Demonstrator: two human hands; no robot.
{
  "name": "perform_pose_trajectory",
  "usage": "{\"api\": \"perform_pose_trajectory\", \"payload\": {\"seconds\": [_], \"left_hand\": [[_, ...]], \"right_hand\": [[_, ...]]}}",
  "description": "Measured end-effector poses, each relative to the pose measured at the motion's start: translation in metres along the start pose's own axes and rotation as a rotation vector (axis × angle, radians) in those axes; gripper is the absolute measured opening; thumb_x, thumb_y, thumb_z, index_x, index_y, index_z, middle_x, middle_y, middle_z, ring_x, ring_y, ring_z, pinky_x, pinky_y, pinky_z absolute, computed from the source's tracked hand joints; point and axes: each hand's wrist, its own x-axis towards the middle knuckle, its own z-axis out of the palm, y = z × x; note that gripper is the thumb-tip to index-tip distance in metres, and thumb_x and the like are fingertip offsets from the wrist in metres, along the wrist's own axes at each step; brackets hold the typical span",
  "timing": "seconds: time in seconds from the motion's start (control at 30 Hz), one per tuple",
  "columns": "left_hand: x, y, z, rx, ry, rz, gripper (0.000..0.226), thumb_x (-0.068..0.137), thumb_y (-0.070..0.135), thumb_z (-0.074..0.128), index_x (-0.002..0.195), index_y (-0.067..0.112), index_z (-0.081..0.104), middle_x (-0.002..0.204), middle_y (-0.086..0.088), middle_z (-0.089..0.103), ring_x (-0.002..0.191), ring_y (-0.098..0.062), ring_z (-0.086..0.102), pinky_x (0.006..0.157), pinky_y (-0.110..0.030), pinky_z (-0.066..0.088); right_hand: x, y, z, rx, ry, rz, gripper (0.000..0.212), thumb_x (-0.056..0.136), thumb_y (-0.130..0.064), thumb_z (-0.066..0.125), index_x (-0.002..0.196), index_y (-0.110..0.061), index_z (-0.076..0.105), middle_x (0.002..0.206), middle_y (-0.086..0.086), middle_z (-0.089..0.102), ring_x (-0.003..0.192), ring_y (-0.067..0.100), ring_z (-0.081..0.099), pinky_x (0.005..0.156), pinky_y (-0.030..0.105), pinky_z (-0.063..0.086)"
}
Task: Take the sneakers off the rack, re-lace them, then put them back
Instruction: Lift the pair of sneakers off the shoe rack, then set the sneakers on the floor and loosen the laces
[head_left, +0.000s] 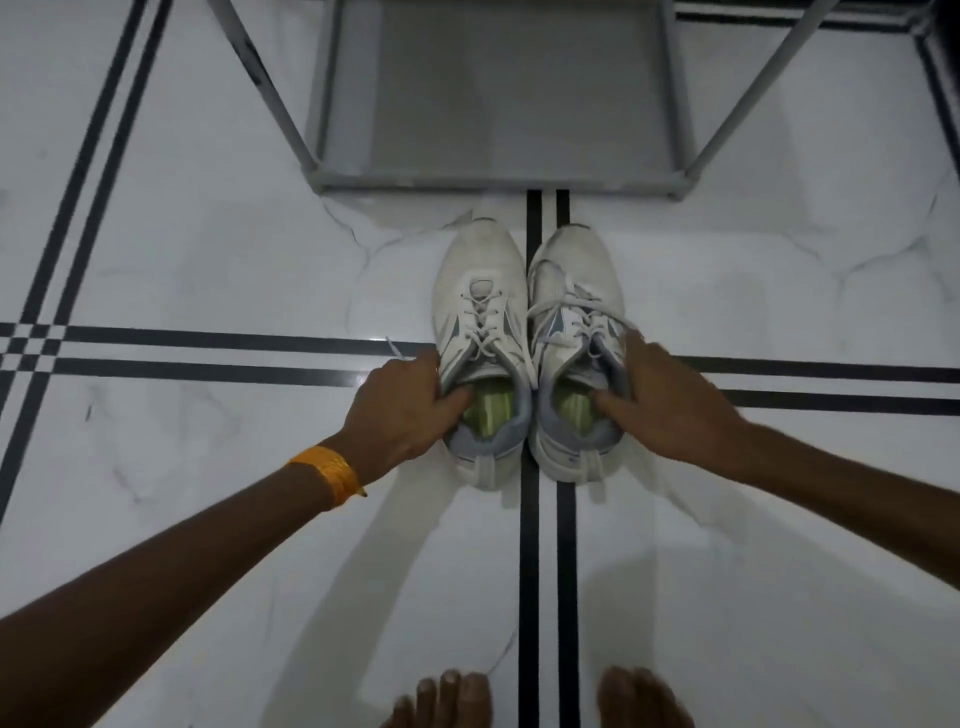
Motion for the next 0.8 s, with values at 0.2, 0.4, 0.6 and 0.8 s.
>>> {"api": "perform_pose_trajectory", "payload": {"seconds": [0.2,0.4,0.6,0.8], "left_hand": [[-0.005,0.003,-0.038,-0.084,0.145,0.088,0.043,0.092,0.058,0.044,0.1,0.022,0.066,0.098,0.004,0.068,0.066,-0.014,0.065,0.06,-0.027,0.046],[0.001,0.013,-0.028,-0.235,0.11,0.094,0.014,0.097,0.021,0.055,0.09,0.009,0.057,0.08,-0.009,0.067,0.06,-0.024,0.069,0.052,-0.026,0.054],[0.002,0.02,-0.028,-0.355,0.102,0.001,0.009,0.101,0.015,0.041,0.098,0.009,0.048,0.09,-0.011,0.064,0.069,-0.022,0.063,0.059,-0.031,0.058],[0.006,0.024,-0.026,-0.526,-0.028,-0.109,0.017,0.095,0.016,0.051,0.091,0.003,0.062,0.094,-0.012,0.059,0.08,-0.021,0.051,0.065,-0.027,0.047]], "right_hand": [[-0.02,-0.055,-0.044,0.118,0.412,-0.326,0.041,0.092,-0.025,0.06,0.13,-0.012,0.057,0.13,0.006,0.057,0.098,0.027,0.063,0.086,0.028,0.042],[0.013,-0.084,-0.003,0.184,0.149,-0.288,0.014,0.091,-0.011,0.061,0.097,-0.002,0.071,0.076,0.012,0.074,0.058,0.017,0.07,0.058,0.024,0.057],[0.014,-0.086,-0.001,0.25,0.168,-0.234,0.02,0.082,-0.001,0.069,0.062,-0.006,0.068,0.057,0.006,0.066,0.048,0.01,0.06,0.06,0.029,0.056],[0.025,-0.077,-0.005,0.3,0.12,-0.058,0.012,0.083,-0.001,0.061,0.08,0.005,0.072,0.081,0.016,0.073,0.076,0.025,0.07,0.072,0.037,0.059]]}}
